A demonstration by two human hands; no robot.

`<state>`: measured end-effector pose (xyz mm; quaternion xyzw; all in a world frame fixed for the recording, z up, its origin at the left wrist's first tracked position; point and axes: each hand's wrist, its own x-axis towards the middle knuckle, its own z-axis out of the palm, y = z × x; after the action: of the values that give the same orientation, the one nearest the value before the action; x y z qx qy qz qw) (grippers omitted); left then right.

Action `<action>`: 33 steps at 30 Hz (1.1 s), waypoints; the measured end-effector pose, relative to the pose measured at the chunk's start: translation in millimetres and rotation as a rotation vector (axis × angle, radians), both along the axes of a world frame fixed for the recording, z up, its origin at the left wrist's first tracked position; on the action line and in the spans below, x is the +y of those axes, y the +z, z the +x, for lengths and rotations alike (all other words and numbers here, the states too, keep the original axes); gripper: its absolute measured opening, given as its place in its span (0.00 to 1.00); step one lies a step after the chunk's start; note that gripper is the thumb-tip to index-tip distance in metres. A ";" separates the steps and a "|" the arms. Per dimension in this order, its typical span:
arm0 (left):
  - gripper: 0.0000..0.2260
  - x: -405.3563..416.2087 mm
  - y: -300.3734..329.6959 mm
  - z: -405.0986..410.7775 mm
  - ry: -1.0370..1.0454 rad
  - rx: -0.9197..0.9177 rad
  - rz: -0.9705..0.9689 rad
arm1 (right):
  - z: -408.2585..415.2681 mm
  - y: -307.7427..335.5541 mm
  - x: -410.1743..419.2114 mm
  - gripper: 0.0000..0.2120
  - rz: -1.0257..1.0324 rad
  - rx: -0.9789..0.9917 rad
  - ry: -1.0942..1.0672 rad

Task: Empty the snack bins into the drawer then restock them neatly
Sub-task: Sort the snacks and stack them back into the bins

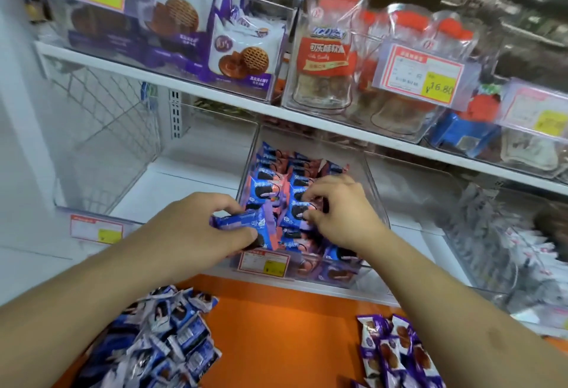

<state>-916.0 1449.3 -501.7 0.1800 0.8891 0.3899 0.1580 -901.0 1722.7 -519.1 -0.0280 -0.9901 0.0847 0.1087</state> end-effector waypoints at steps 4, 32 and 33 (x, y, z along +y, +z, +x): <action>0.10 2.1 1.7 -0.2 -0.051 -0.022 0.053 | 5.4 -1.0 2.9 0.15 0.110 -0.064 -0.009; 0.11 31.0 6.1 28.6 -0.026 -0.179 0.546 | 78.4 43.2 -23.4 0.10 -1.165 -0.029 0.100; 0.11 33.1 6.3 29.6 -0.010 -0.247 0.594 | 79.3 43.3 -24.9 0.11 -1.155 -0.043 0.135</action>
<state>-886.4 1482.4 -495.4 0.1739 0.7097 0.6505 0.2074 -821.7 1697.8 -475.8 -0.0210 -0.7850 0.6172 0.0503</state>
